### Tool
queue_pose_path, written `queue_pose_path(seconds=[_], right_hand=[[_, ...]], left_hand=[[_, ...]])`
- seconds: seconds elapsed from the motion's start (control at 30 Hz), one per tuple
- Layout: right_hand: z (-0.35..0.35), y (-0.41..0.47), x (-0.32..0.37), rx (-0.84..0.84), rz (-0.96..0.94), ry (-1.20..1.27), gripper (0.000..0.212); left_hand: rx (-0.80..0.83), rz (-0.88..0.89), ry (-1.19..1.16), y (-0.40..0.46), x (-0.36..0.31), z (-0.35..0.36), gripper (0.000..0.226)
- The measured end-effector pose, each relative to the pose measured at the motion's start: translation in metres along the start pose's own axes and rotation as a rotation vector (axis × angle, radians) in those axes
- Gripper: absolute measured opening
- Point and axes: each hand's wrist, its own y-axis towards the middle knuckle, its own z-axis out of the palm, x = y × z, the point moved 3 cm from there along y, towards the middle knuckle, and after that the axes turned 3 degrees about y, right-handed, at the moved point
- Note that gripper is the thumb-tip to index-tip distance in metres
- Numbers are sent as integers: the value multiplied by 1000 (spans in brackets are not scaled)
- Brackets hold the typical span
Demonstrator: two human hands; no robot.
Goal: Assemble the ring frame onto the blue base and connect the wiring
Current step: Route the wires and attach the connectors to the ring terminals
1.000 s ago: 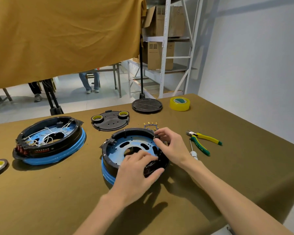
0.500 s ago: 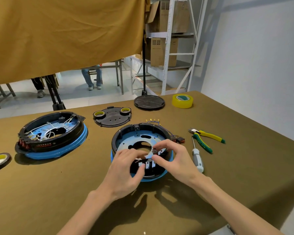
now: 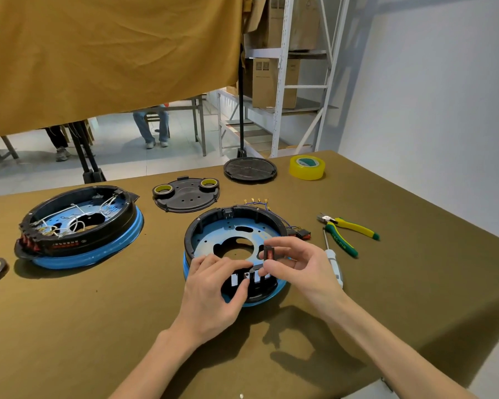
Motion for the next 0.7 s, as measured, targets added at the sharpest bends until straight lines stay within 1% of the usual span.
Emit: queue_pose_path(seconds=[0.1,0.2,0.43,0.63,0.7], right_hand=[[1,0,-1,24,24,-12,43],[5,-2,-2,48,13,-33,42],[5,-4,-5,33,5,-66,41],[3,-6,-10,57,-11,-109,40],[3,-8,-11,73,-23,-123,41]], left_hand=[[-2,2,7,0,0,0,29],[-4,-5,3,0,0,0,29],[6,-4,0,0,-1,-1,29],[-92,-49,-138,-3,-4,-3,35],[-114,-38,-164,-3,-7,-5,36]])
